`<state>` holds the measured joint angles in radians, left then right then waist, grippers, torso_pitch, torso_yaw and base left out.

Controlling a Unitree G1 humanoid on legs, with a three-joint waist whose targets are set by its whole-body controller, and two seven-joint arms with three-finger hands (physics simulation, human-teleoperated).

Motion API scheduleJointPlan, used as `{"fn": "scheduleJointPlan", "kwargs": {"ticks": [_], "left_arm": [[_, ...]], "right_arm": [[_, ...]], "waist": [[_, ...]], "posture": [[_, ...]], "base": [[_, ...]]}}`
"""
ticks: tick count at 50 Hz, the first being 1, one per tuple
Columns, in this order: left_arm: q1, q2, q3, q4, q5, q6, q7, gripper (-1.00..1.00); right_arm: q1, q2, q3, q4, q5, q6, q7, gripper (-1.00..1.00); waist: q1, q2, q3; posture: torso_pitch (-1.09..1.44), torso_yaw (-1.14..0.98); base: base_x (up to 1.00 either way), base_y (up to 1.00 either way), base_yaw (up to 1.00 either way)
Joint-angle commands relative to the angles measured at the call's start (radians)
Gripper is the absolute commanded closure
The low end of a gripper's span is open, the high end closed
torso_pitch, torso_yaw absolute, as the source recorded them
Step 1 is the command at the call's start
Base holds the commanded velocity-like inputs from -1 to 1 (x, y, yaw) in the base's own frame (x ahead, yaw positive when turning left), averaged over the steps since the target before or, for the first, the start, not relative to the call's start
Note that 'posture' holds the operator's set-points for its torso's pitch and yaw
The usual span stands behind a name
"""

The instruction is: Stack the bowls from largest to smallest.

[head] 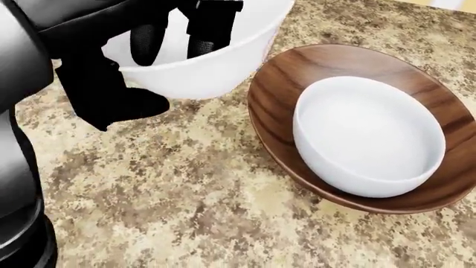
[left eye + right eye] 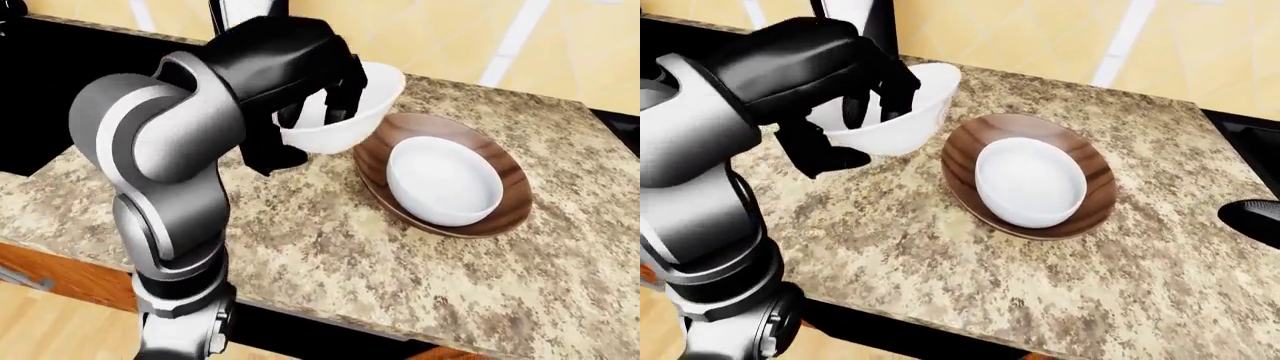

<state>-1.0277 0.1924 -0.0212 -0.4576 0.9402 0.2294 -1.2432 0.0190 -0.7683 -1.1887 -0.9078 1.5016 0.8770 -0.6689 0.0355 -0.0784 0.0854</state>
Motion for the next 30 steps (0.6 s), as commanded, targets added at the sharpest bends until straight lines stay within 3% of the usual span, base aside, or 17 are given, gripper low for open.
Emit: {"fn": "scheduleJointPlan", "kwargs": {"ticks": [1, 6, 14, 30], "left_arm": [[-0.050, -0.017, 0.005, 0.007, 0.025, 0.000, 0.044, 1.00], [-0.082, -0.090, -0.028, 0.036, 0.062, -0.008, 0.069, 1.00], [-0.073, -0.211, -0.088, 0.057, 0.114, -0.051, 0.114, 1.00], [-0.006, -0.425, -0.175, 0.198, 0.195, -0.210, 0.258, 1.00]], "right_arm": [[-0.006, -0.016, -0.017, -0.004, -0.014, -0.025, 0.010, -1.00], [0.004, 0.000, -0.023, -0.007, -0.023, -0.025, 0.023, -1.00], [0.035, 0.002, -0.087, 0.002, 0.007, -0.023, 0.040, -1.00], [0.057, 0.048, -0.099, 0.010, -0.038, -0.030, 0.105, -1.00]], "waist": [[0.002, -0.005, -0.019], [0.002, -0.009, -0.020], [0.002, -0.015, -0.021], [0.001, -0.025, -0.028]], "posture": [[0.00, 0.00], [0.00, 0.00], [0.00, 0.00], [0.00, 0.00]], "base": [[0.00, 0.00, 0.00], [0.00, 0.00, 0.00], [0.00, 0.00, 0.00], [0.00, 0.00, 0.00]]}}
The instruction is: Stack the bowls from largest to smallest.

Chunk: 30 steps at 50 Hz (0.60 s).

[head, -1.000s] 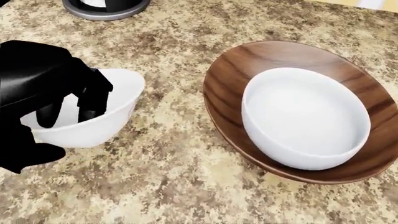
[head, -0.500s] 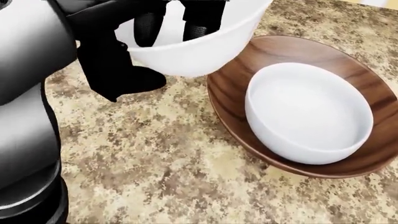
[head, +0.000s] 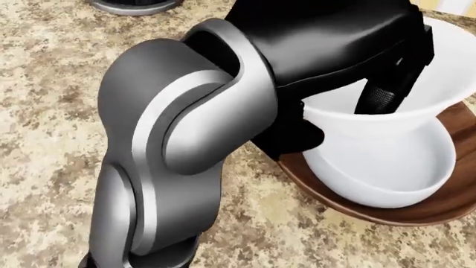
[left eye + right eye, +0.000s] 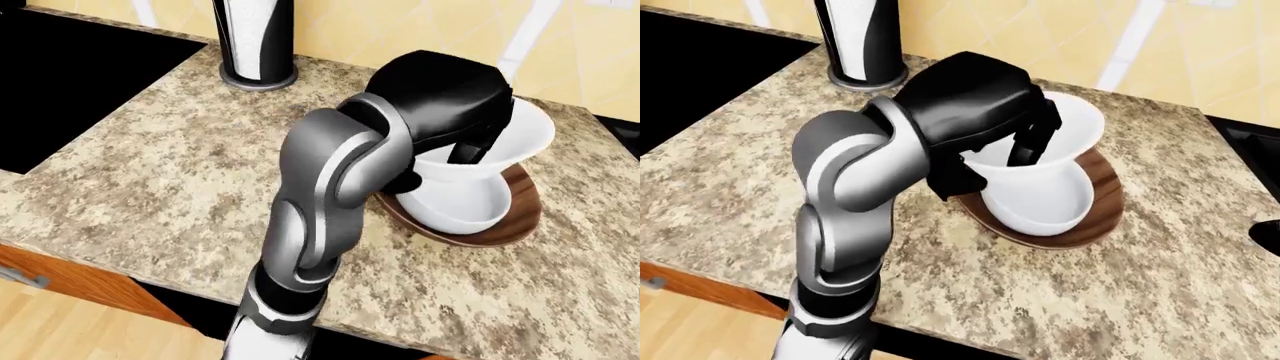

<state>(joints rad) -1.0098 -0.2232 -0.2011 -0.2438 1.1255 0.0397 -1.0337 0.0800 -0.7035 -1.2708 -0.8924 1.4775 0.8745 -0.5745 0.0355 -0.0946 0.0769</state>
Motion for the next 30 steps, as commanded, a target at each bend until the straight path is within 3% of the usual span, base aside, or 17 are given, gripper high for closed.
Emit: {"fn": "scheduleJointPlan", "kwargs": {"ticks": [1, 12, 20, 22, 26, 30], "left_arm": [[-0.021, -0.015, 0.005, -0.009, 0.013, -0.026, 0.056, 1.00], [0.072, -0.097, -0.045, 0.060, 0.097, -0.128, 0.149, 1.00], [0.144, -0.120, -0.059, 0.070, 0.138, -0.185, 0.168, 1.00], [0.158, -0.119, -0.062, 0.074, 0.144, -0.197, 0.177, 0.95], [0.189, -0.130, -0.075, 0.072, 0.161, -0.221, 0.181, 0.67], [0.195, -0.134, -0.074, 0.078, 0.170, -0.232, 0.192, 0.55]], "right_arm": [[-0.004, -0.015, -0.018, -0.005, -0.015, -0.029, 0.013, -1.00], [0.009, 0.017, -0.014, -0.008, -0.049, -0.034, 0.050, -1.00], [0.011, 0.030, -0.007, -0.012, -0.065, -0.035, 0.061, -1.00], [0.012, 0.031, -0.008, -0.014, -0.064, -0.034, 0.062, -1.00], [0.013, 0.040, -0.005, -0.015, -0.074, -0.036, 0.071, -1.00], [0.015, 0.049, 0.000, -0.015, -0.086, -0.038, 0.081, -1.00]], "waist": [[0.000, -0.009, -0.019], [-0.001, -0.012, -0.023], [-0.002, -0.013, -0.026], [-0.002, -0.012, -0.026], [-0.002, -0.012, -0.027], [-0.001, -0.015, -0.029]], "posture": [[0.00, 0.00], [0.00, 0.00], [0.00, 0.00], [0.00, 0.00], [0.00, 0.00], [0.00, 0.00]], "base": [[0.00, 0.00, 0.00], [0.00, 0.00, 0.00], [0.00, 0.00, 0.00], [0.00, 0.00, 0.00], [0.00, 0.00, 0.00], [0.00, 0.00, 0.00]]}}
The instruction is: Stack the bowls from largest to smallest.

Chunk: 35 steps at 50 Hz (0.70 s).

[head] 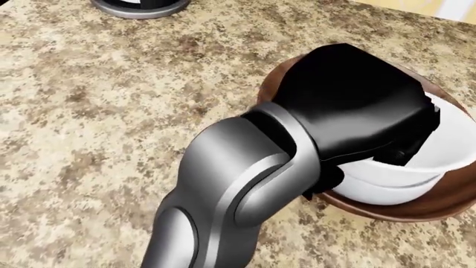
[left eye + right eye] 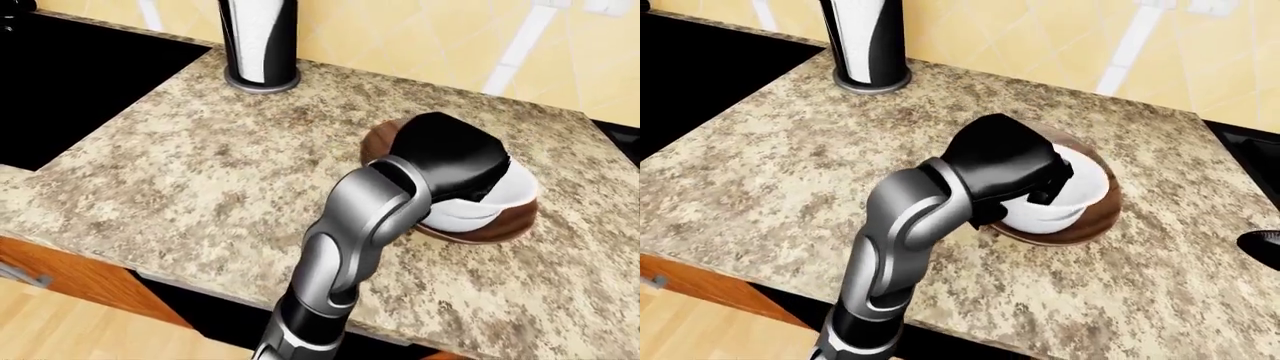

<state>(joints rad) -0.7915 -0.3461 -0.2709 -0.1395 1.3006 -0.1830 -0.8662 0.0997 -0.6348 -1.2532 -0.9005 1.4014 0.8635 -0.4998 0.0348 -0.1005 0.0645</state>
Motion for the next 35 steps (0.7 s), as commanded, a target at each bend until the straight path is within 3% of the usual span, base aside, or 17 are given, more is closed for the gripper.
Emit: {"fn": "scheduleJointPlan", "kwargs": {"ticks": [1, 8, 17, 27, 35], "left_arm": [[-0.021, -0.013, -0.005, -0.026, -0.003, -0.011, 0.027, 0.52], [-0.012, -0.018, -0.007, -0.023, 0.005, -0.019, 0.031, 0.22], [-0.063, -0.014, 0.022, -0.070, -0.008, -0.001, -0.039, 0.10], [-0.140, 0.046, 0.063, -0.135, -0.071, 0.063, -0.104, 0.06], [-0.232, 0.179, 0.156, -0.224, -0.185, 0.166, -0.187, 0.00]], "right_arm": [[-0.004, -0.019, -0.020, -0.007, -0.009, -0.027, 0.008, -1.00], [-0.004, -0.014, -0.017, -0.005, -0.018, -0.029, 0.014, -1.00], [-0.001, -0.036, -0.041, 0.001, 0.019, -0.027, -0.007, -1.00], [-0.021, -0.092, -0.041, 0.010, 0.072, -0.020, -0.068, -1.00], [-0.025, -0.134, -0.067, 0.017, 0.127, -0.012, -0.107, -1.00]], "waist": [[0.000, -0.009, -0.017], [-0.001, -0.009, -0.018], [0.000, -0.010, -0.018], [0.000, -0.004, -0.014], [-0.001, 0.002, -0.010]], "posture": [[0.00, 0.00], [0.00, 0.00], [0.00, 0.00], [0.00, 0.00], [0.00, 0.00]], "base": [[0.00, 0.00, 0.00], [0.00, 0.00, 0.00], [0.00, 0.00, 0.00], [0.00, 0.00, 0.00], [0.00, 0.00, 0.00]]}}
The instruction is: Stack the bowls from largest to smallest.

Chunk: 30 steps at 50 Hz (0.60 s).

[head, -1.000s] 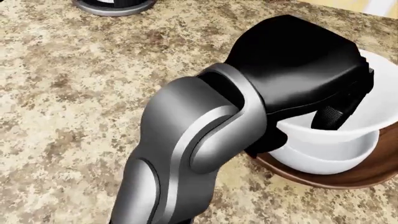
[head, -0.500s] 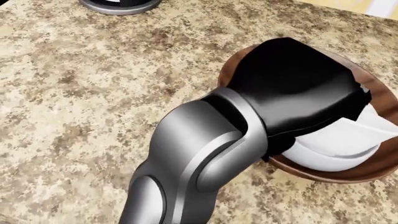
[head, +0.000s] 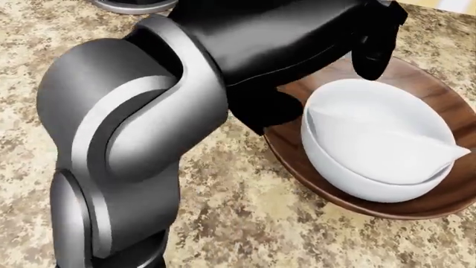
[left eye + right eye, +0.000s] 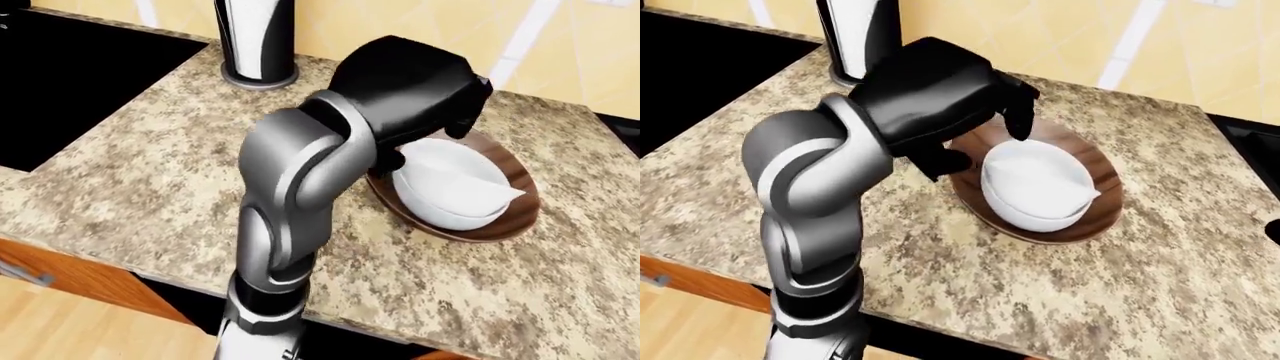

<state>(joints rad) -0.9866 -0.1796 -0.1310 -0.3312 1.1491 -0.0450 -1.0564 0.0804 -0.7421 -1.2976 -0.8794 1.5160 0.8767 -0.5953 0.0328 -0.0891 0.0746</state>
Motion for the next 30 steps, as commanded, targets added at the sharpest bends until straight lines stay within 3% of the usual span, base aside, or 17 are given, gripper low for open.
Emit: {"fn": "scheduleJointPlan", "kwargs": {"ticks": [1, 6, 12, 20, 23, 25, 30], "left_arm": [[-0.041, 0.030, 0.018, -0.039, -0.046, 0.039, 0.000, 0.00], [-0.082, 0.165, 0.099, -0.108, -0.134, 0.141, -0.020, -0.07], [-0.055, 0.367, 0.197, -0.165, -0.232, 0.240, 0.038, -0.07], [0.022, 0.561, 0.290, -0.135, -0.307, 0.344, 0.153, -0.22], [0.074, 0.616, 0.319, -0.088, -0.313, 0.367, 0.217, -0.53], [0.097, 0.661, 0.344, -0.025, -0.312, 0.383, 0.258, -1.00], [0.148, 0.755, 0.381, 0.151, -0.286, 0.364, 0.407, -1.00]], "right_arm": [[-0.007, -0.031, -0.025, -0.004, 0.018, -0.025, -0.016, -1.00], [0.005, -0.054, -0.073, 0.006, 0.058, -0.015, -0.024, -1.00], [0.074, -0.042, -0.227, 0.030, 0.106, 0.013, 0.046, -1.00], [0.183, -0.021, -0.425, 0.101, 0.139, 0.029, 0.157, -1.00], [0.213, -0.011, -0.474, 0.129, 0.129, 0.033, 0.205, -1.00], [0.236, -0.009, -0.507, 0.163, 0.106, 0.038, 0.247, -1.00], [0.278, -0.009, -0.576, 0.231, 0.073, 0.047, 0.322, -1.00]], "waist": [[0.001, -0.008, -0.019], [0.000, 0.000, -0.016], [-0.003, 0.011, -0.011], [-0.007, 0.022, -0.009], [-0.010, 0.027, -0.008], [-0.012, 0.031, -0.009], [-0.016, 0.038, -0.014]], "posture": [[0.00, 0.00], [0.00, 0.00], [0.00, 0.00], [0.00, 0.00], [0.00, 0.00], [0.00, 0.00], [0.00, 0.00]], "base": [[0.00, 0.00, 0.00], [0.00, 0.00, 0.00], [0.00, 0.00, 0.00], [0.00, 0.00, 0.00], [0.00, 0.00, 0.00], [0.00, 0.00, 0.00], [0.00, 0.00, 0.00]]}}
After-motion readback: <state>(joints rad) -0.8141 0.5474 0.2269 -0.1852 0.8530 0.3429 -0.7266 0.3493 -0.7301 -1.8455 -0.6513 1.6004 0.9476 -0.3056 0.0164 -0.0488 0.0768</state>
